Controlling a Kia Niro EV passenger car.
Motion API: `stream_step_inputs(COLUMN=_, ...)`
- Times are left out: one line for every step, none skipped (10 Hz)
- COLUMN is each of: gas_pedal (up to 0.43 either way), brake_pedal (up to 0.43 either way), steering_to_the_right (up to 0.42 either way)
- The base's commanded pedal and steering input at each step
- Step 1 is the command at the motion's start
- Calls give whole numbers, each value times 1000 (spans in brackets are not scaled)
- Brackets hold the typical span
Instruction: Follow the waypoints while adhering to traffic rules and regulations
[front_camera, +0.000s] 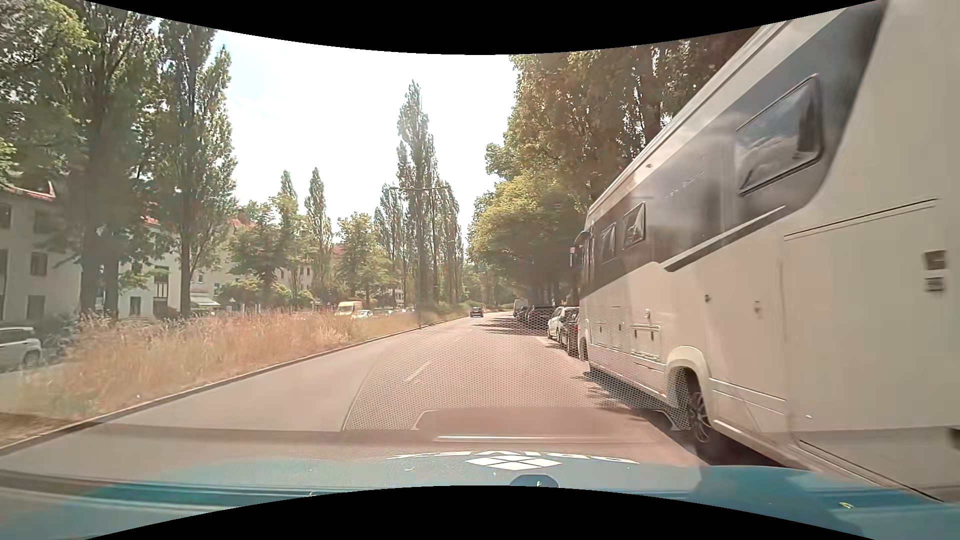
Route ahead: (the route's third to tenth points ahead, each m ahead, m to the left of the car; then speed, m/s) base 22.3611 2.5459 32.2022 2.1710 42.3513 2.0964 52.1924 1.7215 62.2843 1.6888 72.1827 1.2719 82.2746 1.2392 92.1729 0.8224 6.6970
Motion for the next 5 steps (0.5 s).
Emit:
stream_step_inputs(gas_pedal=701, brake_pedal=0, steering_to_the_right=-20)
stream_step_inputs(gas_pedal=732, brake_pedal=0, steering_to_the_right=-10)
stream_step_inputs(gas_pedal=780, brake_pedal=0, steering_to_the_right=-9)
stream_step_inputs(gas_pedal=811, brake_pedal=0, steering_to_the_right=-9)
stream_step_inputs(gas_pedal=823, brake_pedal=0, steering_to_the_right=-9)
